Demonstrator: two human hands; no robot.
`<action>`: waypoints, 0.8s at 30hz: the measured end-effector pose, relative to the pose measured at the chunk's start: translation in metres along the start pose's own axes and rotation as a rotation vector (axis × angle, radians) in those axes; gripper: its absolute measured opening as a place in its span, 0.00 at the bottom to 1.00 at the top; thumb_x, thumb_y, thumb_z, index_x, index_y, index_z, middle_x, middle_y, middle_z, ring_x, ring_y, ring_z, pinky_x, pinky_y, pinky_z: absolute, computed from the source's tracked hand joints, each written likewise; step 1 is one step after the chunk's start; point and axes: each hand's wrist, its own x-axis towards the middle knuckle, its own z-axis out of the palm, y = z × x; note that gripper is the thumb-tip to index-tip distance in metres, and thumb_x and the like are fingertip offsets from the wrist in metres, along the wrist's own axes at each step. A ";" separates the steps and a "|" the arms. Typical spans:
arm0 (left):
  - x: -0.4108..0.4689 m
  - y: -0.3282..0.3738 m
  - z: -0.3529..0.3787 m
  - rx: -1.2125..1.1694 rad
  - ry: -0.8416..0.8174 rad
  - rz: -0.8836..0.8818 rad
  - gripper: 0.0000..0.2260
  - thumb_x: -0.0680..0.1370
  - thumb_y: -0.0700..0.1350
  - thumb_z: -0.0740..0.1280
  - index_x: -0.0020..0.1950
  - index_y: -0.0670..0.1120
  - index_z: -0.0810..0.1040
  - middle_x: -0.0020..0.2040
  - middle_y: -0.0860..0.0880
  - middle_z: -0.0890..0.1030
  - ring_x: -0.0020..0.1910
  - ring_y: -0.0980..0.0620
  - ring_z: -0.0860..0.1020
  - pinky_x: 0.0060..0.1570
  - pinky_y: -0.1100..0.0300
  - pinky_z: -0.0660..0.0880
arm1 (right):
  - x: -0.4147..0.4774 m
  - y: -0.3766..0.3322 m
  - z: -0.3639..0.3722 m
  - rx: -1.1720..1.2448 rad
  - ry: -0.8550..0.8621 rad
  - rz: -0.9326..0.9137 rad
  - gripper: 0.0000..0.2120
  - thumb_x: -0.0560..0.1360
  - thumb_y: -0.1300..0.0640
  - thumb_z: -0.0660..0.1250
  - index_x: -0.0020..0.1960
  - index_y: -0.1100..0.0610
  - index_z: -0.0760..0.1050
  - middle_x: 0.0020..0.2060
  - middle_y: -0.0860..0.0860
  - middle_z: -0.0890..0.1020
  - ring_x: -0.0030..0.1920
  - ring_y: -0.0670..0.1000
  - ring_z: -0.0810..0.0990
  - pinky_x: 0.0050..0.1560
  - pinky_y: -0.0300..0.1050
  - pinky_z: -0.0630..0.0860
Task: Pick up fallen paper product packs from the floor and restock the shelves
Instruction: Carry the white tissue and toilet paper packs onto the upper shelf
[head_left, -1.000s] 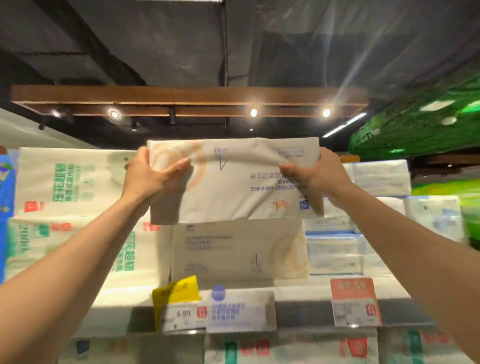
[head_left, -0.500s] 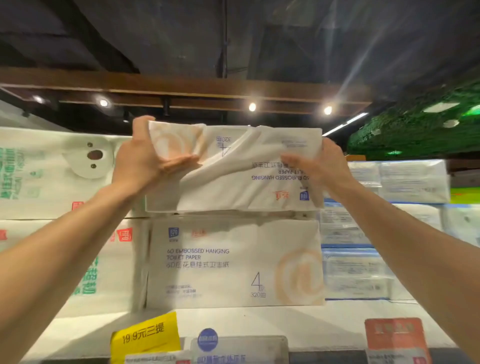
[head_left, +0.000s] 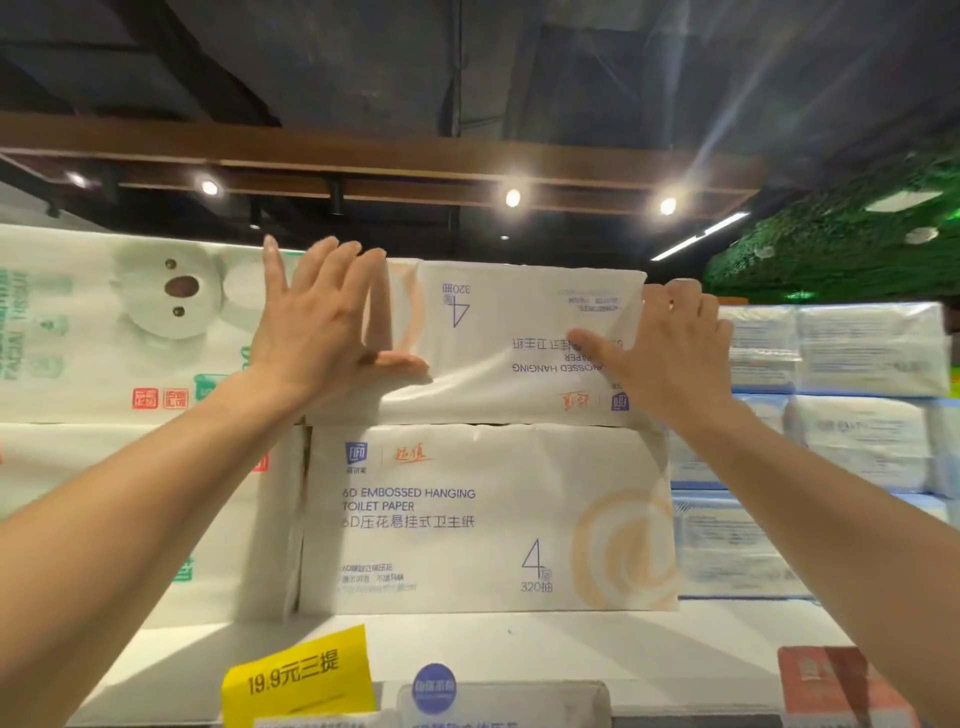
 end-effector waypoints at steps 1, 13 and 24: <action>0.001 -0.001 0.001 0.004 -0.011 0.007 0.61 0.61 0.86 0.40 0.80 0.44 0.60 0.79 0.40 0.64 0.79 0.38 0.58 0.74 0.30 0.42 | 0.002 0.001 -0.001 0.001 0.033 -0.008 0.39 0.71 0.25 0.63 0.64 0.59 0.68 0.59 0.57 0.71 0.57 0.58 0.70 0.57 0.55 0.69; -0.046 0.012 -0.027 -0.085 -0.052 0.052 0.54 0.66 0.80 0.54 0.82 0.46 0.52 0.82 0.42 0.54 0.82 0.40 0.49 0.77 0.34 0.43 | -0.052 -0.019 -0.047 -0.008 -0.133 -0.216 0.45 0.70 0.26 0.63 0.76 0.54 0.62 0.73 0.56 0.67 0.71 0.60 0.66 0.70 0.62 0.66; -0.164 0.056 -0.109 -0.379 -0.193 0.333 0.55 0.64 0.83 0.47 0.80 0.47 0.60 0.79 0.43 0.65 0.78 0.40 0.63 0.76 0.36 0.57 | -0.194 -0.053 -0.180 -0.183 -0.310 -0.042 0.45 0.72 0.26 0.62 0.79 0.54 0.59 0.75 0.56 0.65 0.75 0.59 0.62 0.71 0.61 0.66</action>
